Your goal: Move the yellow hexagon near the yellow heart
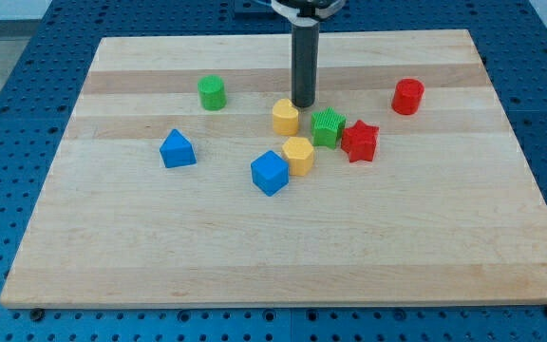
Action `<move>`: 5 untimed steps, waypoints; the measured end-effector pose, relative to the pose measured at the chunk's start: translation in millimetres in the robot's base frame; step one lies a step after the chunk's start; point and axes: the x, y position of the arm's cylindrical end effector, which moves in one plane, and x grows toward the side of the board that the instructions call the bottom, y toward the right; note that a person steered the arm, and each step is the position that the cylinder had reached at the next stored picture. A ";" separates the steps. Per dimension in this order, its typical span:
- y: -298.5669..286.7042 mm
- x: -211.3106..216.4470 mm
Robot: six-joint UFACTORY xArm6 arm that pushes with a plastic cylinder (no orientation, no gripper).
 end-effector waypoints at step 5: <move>68.3 63.5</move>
